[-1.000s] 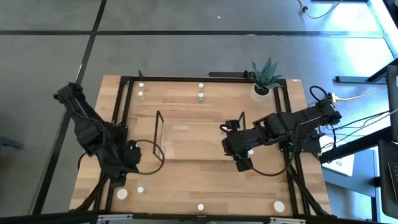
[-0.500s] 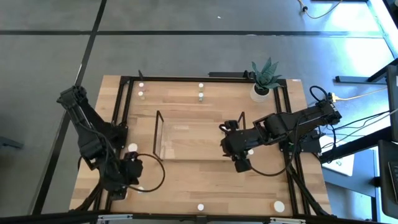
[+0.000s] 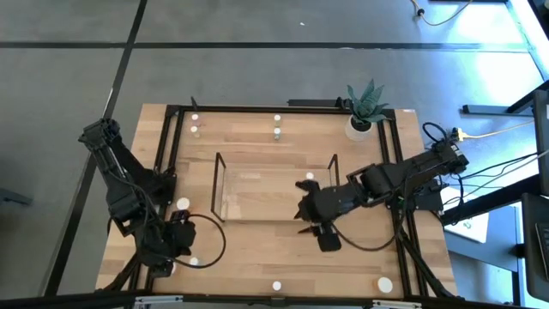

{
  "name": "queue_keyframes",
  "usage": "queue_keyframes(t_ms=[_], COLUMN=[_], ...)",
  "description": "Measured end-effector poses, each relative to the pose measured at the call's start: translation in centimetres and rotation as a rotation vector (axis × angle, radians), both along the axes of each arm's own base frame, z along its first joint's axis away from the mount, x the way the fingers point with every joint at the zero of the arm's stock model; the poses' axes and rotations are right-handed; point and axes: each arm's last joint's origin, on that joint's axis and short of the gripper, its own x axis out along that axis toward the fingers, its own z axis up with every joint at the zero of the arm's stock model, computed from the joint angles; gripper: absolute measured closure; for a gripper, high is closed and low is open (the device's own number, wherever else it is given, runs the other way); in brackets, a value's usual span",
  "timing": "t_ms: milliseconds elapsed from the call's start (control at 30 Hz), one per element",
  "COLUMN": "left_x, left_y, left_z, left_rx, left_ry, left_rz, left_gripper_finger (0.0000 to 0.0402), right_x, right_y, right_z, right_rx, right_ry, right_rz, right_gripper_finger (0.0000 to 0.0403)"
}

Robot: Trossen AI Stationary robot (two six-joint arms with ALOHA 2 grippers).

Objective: Pick and place medicine bottles onto shelf by color
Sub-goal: Put the bottom pink pill bottle on the shelf

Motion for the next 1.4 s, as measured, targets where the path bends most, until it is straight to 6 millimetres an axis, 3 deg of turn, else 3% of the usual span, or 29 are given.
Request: queue_keyframes(t_ms=[333, 633, 933, 1400], left_x=[-0.2, -0.3, -0.3, 0.2], left_y=[-0.1, -0.2, -0.2, -0.4], left_z=[0.0, 0.0, 0.0, 0.4], left_rx=[0.012, 0.014, 0.025, 0.092], left_ry=[-0.009, -0.011, -0.026, -0.177], left_rz=[-0.029, -0.038, -0.027, -0.082], left_gripper_finger=[0.0401, 0.0401, 0.0401, 0.0401], right_x=[0.9, 1.7, 3.6, 4.1], right_y=[5.3, 9.2, 10.9, 11.5], right_z=[-2.8, -7.1, -10.9, -11.0], right_rx=[-0.073, -0.244, -0.286, -0.23], right_ry=[-0.03, 0.009, 0.021, -0.018], right_rz=[0.037, 0.24, 0.296, 0.321], right_gripper_finger=[0.0214, 0.0214, 0.0214, 0.0214])
